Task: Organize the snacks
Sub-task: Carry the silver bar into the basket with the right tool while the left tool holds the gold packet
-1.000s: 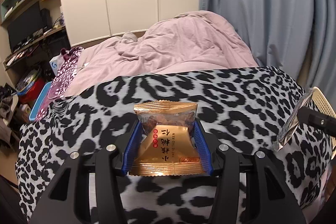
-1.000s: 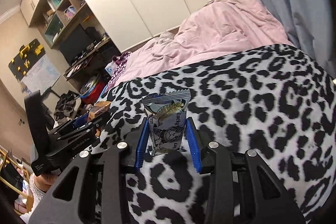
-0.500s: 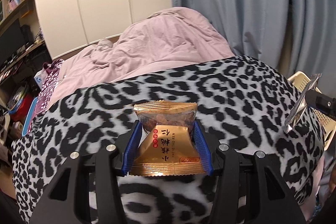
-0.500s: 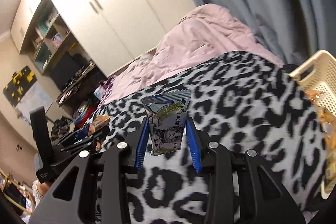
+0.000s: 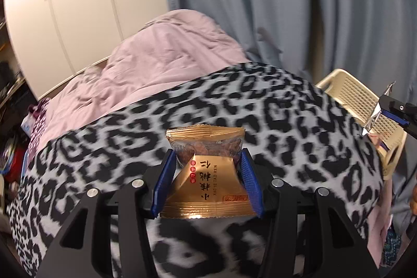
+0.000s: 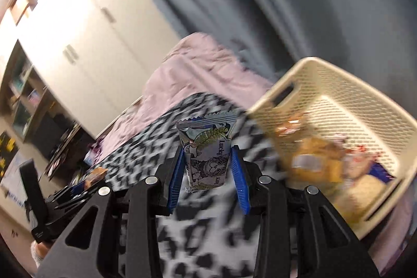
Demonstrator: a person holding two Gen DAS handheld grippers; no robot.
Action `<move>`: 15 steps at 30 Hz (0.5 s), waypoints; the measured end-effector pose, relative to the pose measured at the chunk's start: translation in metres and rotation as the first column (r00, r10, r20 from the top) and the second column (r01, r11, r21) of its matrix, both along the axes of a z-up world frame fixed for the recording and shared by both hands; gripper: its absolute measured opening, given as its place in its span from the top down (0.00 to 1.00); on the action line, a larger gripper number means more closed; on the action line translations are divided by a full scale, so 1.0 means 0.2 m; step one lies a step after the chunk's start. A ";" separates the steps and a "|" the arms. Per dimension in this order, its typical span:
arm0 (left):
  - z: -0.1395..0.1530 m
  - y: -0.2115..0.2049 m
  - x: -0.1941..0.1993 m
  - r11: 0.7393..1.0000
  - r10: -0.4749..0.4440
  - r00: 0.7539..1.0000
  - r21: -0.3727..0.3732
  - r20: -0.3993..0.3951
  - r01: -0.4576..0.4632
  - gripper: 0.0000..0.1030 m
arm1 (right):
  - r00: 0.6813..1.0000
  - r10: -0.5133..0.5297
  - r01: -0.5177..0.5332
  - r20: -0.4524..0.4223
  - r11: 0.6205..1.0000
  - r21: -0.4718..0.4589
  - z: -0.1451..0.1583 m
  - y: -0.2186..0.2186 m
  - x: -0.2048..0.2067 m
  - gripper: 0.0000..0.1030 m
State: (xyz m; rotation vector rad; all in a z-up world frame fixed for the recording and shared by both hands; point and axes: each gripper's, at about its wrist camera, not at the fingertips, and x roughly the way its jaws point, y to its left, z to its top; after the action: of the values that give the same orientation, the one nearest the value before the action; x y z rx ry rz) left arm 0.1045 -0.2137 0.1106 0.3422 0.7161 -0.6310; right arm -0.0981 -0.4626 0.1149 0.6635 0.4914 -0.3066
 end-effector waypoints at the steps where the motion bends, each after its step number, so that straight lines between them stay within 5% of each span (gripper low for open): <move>1: 0.00 -0.04 -0.02 1.000 -0.014 1.000 0.002 0.001 0.014 0.51 | 1.000 -0.025 0.025 -0.004 1.000 0.006 -0.01 -0.04 -0.04 0.64; 7: 0.01 -0.30 -0.12 0.993 -0.116 0.993 0.008 -0.002 0.116 0.51 | 0.987 -0.156 0.157 -0.046 0.987 0.029 -0.12 -0.25 -0.20 0.64; 8: 0.01 -0.34 -0.14 0.991 -0.133 0.991 0.009 -0.003 0.133 0.51 | 0.982 -0.178 0.180 -0.058 0.983 0.039 -0.15 -0.29 -0.23 0.61; 11: 0.01 -0.48 -0.20 0.982 -0.187 0.982 0.011 -0.006 0.187 0.51 | 0.967 -0.236 0.243 -0.092 0.967 0.073 -0.23 -0.38 -0.28 0.33; 15: 0.00 -0.65 -0.29 0.966 -0.260 0.966 0.011 -0.012 0.260 0.51 | 0.955 -0.273 0.283 -0.111 0.956 0.081 -0.30 -0.45 -0.36 0.32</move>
State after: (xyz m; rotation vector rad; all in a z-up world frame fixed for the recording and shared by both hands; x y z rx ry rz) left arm 0.0469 -0.3443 0.1110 0.4496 0.6908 -0.8776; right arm -0.1700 -0.5529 0.0555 0.8157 0.5091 -0.5874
